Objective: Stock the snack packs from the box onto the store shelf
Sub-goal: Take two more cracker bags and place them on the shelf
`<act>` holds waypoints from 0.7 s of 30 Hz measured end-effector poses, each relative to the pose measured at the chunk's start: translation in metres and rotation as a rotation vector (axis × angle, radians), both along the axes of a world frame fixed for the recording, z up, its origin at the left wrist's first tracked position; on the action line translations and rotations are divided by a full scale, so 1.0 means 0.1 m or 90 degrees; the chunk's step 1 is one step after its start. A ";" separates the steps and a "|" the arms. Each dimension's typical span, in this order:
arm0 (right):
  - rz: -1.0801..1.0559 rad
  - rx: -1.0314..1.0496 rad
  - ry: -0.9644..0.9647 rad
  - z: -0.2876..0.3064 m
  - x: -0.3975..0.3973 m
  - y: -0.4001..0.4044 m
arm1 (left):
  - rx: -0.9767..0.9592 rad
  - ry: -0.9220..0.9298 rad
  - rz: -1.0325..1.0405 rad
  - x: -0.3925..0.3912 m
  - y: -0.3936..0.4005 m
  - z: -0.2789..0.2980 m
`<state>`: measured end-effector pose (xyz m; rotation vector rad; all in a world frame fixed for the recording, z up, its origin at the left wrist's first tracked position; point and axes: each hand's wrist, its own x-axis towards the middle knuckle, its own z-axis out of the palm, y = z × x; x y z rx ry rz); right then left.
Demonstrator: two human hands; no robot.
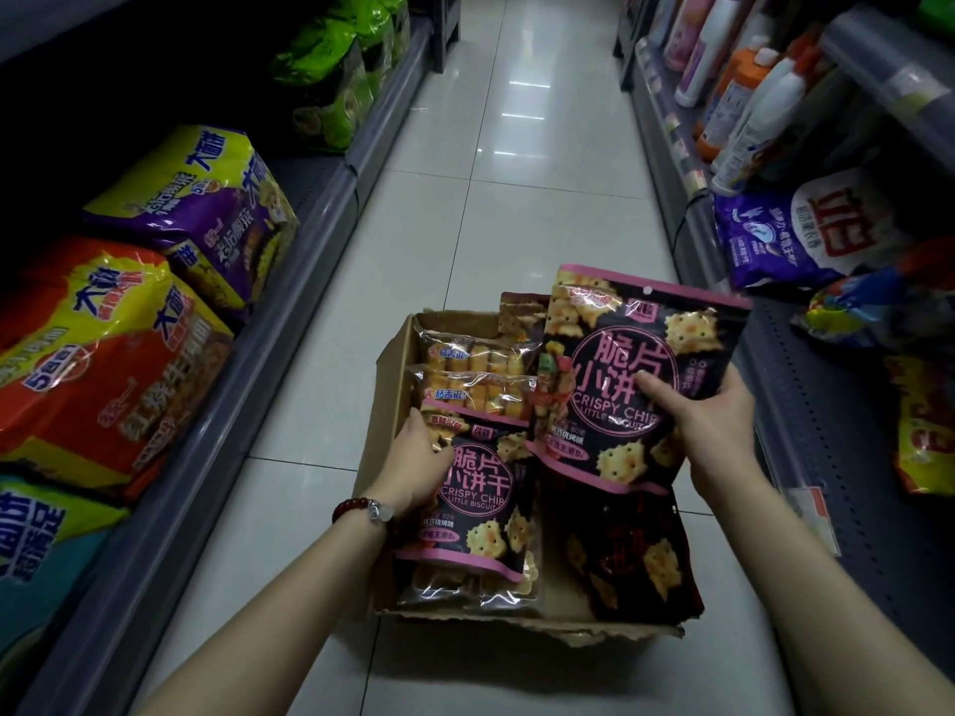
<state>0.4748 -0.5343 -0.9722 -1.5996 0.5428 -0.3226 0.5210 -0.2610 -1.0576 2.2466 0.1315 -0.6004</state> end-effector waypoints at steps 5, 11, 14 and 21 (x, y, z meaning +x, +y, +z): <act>-0.027 0.031 -0.014 -0.09 -0.05 -0.01 | -0.033 0.041 0.071 0.10 -0.05 -0.19; -0.046 0.078 -0.036 -0.13 -0.10 -0.15 | -0.117 0.011 0.116 0.07 -0.11 -0.17; -0.045 0.096 -0.035 -0.16 -0.10 -0.18 | -0.171 0.006 0.106 0.00 -0.11 -0.13; -0.026 0.103 -0.020 -0.21 -0.11 -0.11 | -0.370 0.177 -0.035 -0.06 0.05 -0.04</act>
